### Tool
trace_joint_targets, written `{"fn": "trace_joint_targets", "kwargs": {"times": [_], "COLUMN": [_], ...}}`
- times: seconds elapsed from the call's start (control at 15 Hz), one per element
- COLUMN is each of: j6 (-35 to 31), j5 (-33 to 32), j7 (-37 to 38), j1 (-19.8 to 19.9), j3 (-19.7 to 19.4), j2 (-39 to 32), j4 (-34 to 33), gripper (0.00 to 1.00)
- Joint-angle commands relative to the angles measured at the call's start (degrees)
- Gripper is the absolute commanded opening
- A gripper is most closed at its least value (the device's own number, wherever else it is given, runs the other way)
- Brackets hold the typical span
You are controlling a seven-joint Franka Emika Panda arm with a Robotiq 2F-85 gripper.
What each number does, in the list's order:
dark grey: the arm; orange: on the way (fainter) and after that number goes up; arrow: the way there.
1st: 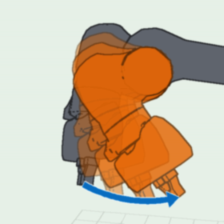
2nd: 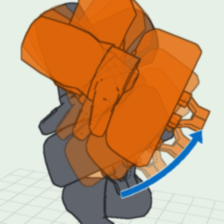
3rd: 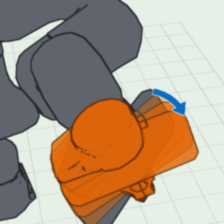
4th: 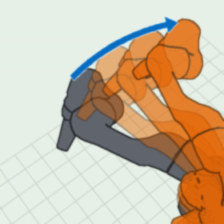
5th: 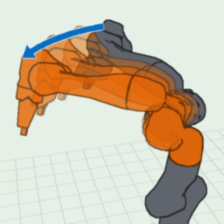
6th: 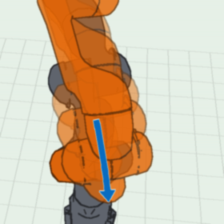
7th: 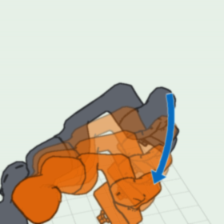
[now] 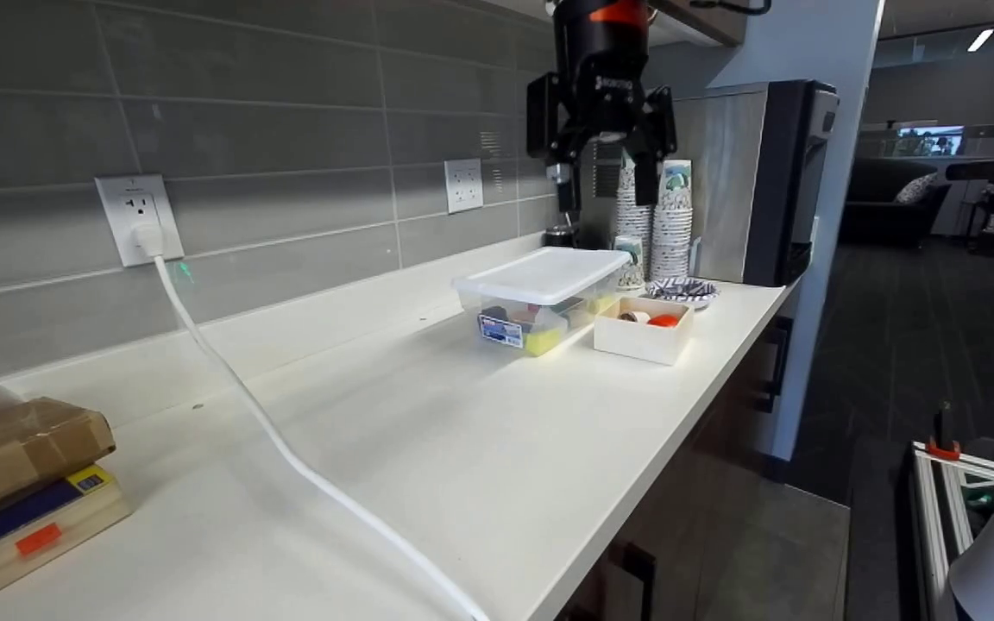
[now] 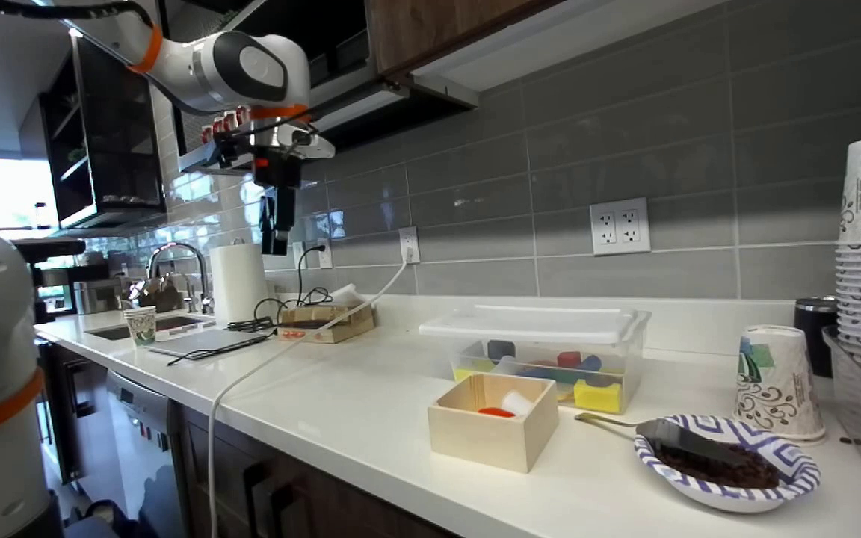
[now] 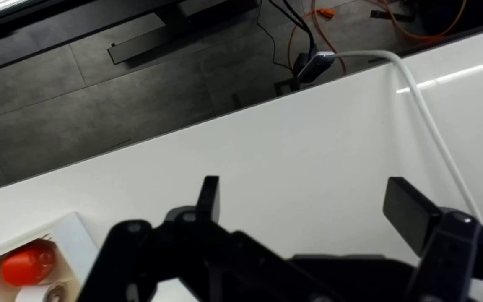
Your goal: Open the top left cabinet door
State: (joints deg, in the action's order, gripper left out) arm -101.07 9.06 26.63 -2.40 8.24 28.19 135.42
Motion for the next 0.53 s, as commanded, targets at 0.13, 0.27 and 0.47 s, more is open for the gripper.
{"fn": "trace_joint_targets", "kwargs": {"times": [0.13,0.27,0.47], "j6": [7.10,8.65,8.62], "j5": [-6.55,-9.47,-13.48], "j7": [-5.55,-7.28,-10.11], "j1": [7.21,9.98,13.28], "j3": [-7.32,-9.30,-11.64], "j2": [11.37,14.38,17.38], "j4": [-0.30,-2.05,-5.82], "gripper": [1.00,1.00,1.00]}}
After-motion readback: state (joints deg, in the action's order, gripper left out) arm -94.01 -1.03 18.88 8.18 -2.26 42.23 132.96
